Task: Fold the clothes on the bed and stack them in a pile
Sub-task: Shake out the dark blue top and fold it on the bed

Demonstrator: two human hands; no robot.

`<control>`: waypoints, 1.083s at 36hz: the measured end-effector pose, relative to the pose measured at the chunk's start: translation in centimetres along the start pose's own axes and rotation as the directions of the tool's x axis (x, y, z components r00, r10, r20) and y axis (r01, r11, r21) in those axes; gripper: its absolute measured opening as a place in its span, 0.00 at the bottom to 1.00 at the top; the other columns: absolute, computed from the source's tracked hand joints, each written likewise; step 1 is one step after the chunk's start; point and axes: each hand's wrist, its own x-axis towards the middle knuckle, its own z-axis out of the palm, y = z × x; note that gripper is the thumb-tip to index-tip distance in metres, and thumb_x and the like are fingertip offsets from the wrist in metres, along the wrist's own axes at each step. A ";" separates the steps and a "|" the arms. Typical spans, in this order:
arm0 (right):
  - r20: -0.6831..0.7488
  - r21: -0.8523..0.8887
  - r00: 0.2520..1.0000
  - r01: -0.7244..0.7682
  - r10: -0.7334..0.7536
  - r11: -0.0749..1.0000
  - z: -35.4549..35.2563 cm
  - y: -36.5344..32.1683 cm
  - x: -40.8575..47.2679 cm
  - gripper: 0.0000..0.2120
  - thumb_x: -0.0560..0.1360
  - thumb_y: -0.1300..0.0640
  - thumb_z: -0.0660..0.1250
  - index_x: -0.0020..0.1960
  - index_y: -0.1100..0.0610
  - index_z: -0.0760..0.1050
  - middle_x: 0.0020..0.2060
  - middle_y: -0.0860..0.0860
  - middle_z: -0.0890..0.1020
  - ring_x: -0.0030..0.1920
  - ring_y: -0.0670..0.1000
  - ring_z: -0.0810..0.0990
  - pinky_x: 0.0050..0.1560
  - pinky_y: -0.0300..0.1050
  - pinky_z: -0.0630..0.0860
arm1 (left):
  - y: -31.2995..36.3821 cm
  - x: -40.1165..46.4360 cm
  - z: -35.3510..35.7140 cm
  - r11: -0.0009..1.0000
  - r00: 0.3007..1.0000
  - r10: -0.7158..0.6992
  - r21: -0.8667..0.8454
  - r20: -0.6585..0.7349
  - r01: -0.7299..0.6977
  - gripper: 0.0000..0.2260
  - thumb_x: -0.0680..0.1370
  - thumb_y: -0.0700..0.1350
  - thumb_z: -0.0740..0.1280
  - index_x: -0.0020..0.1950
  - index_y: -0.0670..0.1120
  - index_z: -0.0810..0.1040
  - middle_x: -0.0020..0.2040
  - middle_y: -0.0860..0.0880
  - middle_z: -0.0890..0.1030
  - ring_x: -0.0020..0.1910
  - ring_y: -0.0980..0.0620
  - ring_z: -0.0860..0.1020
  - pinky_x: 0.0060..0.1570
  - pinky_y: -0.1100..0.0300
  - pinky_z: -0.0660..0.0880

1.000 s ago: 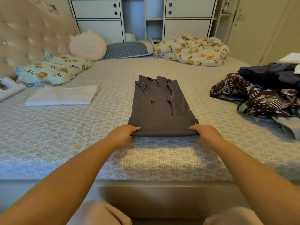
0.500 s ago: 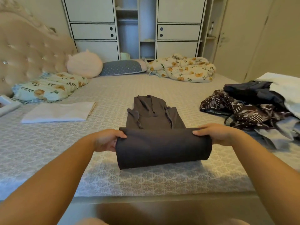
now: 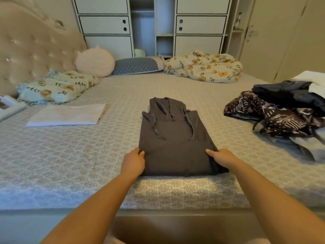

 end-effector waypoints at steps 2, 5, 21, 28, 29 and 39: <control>-0.011 -0.070 1.000 0.011 -0.012 0.998 -0.2 0.3 0.2 0.22 0.77 0.42 0.62 0.55 0.62 0.74 0.40 0.53 0.75 0.37 0.52 0.75 0.34 0.44 0.69 | -0.8 -0.7 0.6 1.000 0.998 0.018 -0.023 -0.055 -0.020 0.12 0.84 0.48 0.54 0.58 0.43 0.73 0.42 0.46 0.77 0.37 0.48 0.75 0.33 0.57 0.68; -0.141 -0.079 0.986 0.081 -0.092 0.994 -0.9 0.5 0.7 0.20 0.79 0.43 0.60 0.49 0.61 0.76 0.40 0.55 0.78 0.37 0.53 0.76 0.31 0.44 0.67 | -1.3 -1.3 1.0 1.000 0.993 0.014 -0.010 -0.117 -0.015 0.13 0.84 0.49 0.53 0.53 0.43 0.73 0.36 0.49 0.73 0.33 0.51 0.73 0.28 0.58 0.64; -0.230 -0.063 0.968 0.085 -0.098 0.994 -1.7 1.7 1.4 0.20 0.80 0.47 0.60 0.50 0.64 0.80 0.47 0.60 0.82 0.46 0.59 0.79 0.49 0.54 0.75 | -0.5 2.0 -0.6 0.979 0.993 -0.101 0.184 0.058 0.089 0.22 0.80 0.59 0.59 0.42 0.42 0.78 0.33 0.46 0.74 0.33 0.47 0.74 0.36 0.55 0.72; -0.206 -0.087 0.968 0.127 -0.142 0.988 -1.3 0.0 3.3 0.15 0.79 0.47 0.60 0.48 0.57 0.79 0.43 0.53 0.80 0.44 0.53 0.77 0.47 0.48 0.73 | 1.6 5.0 0.2 0.976 0.996 -0.089 0.195 -0.027 0.093 0.27 0.79 0.61 0.58 0.70 0.43 0.66 0.60 0.42 0.76 0.56 0.42 0.76 0.44 0.53 0.69; -0.205 -0.084 0.970 0.120 -0.135 0.989 -1.2 -0.2 3.6 0.16 0.79 0.48 0.61 0.47 0.58 0.80 0.43 0.54 0.80 0.43 0.54 0.77 0.47 0.49 0.73 | 1.8 5.3 0.3 0.973 0.996 -0.088 0.214 -0.020 0.090 0.25 0.80 0.60 0.57 0.68 0.44 0.67 0.59 0.43 0.77 0.55 0.42 0.76 0.44 0.53 0.69; -0.324 0.158 0.946 0.074 -0.019 0.985 -1.6 0.5 5.8 0.15 0.80 0.52 0.56 0.41 0.59 0.75 0.47 0.58 0.79 0.44 0.57 0.74 0.46 0.48 0.69 | -0.5 6.4 1.3 0.980 0.968 -0.187 -0.098 -0.169 0.172 0.05 0.81 0.49 0.59 0.52 0.50 0.71 0.42 0.48 0.75 0.39 0.49 0.72 0.41 0.53 0.68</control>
